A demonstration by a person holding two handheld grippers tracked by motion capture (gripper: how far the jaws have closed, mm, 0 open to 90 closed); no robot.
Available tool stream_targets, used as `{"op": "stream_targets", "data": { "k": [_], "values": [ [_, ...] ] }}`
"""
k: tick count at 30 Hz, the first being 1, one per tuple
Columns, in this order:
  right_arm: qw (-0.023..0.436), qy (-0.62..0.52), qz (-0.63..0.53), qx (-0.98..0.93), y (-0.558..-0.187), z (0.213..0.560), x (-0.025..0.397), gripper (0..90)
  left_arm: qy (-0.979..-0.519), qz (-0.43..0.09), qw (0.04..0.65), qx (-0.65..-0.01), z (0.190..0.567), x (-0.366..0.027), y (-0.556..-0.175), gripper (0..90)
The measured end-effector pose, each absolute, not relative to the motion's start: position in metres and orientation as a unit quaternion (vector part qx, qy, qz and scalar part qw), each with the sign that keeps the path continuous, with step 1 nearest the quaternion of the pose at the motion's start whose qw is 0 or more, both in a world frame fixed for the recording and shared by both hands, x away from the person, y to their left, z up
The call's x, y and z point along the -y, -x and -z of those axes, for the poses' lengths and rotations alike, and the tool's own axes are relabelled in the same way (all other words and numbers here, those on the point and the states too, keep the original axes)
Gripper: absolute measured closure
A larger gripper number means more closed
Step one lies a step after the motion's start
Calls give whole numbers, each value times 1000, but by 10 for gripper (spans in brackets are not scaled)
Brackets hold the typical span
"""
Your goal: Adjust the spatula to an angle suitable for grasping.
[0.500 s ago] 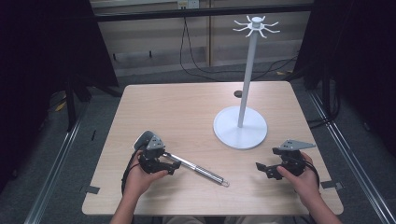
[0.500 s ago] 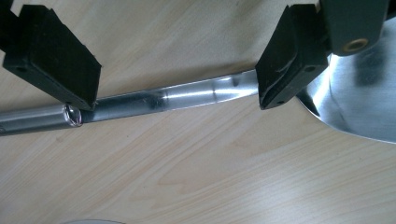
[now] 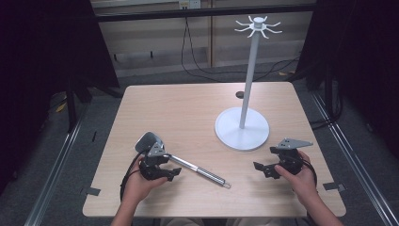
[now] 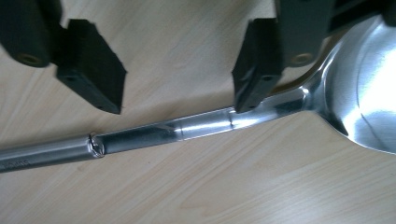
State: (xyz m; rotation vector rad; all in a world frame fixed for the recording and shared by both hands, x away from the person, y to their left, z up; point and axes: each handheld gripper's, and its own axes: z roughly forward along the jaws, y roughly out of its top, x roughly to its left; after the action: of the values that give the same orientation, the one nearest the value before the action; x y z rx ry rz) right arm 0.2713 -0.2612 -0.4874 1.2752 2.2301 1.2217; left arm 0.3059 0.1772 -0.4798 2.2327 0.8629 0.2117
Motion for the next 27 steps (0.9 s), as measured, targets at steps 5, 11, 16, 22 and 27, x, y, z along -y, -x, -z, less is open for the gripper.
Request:
{"op": "stream_targets", "data": {
  "k": [5, 11, 16, 22, 27],
  "values": [
    [150, -445, -426, -773, -271, 487, 263, 35, -878, -69, 347, -323, 478, -172, -304, 657],
    [148, -446, -425, -773, -270, 488, 264, 35, -891, -65, 322, -312, 482, -165, -306, 827],
    [149, -446, -425, -773, -268, 487, 265, 35, -892, -62, 320, -313, 485, -161, -309, 890],
    [151, -451, -424, -771, -265, 488, 270, 35, -894, -56, 320, -307, 486, -156, -312, 900],
    [157, -455, -422, -768, -262, 488, 274, 35, -894, -50, 325, -303, 488, -149, -313, 900]
  ]
}}
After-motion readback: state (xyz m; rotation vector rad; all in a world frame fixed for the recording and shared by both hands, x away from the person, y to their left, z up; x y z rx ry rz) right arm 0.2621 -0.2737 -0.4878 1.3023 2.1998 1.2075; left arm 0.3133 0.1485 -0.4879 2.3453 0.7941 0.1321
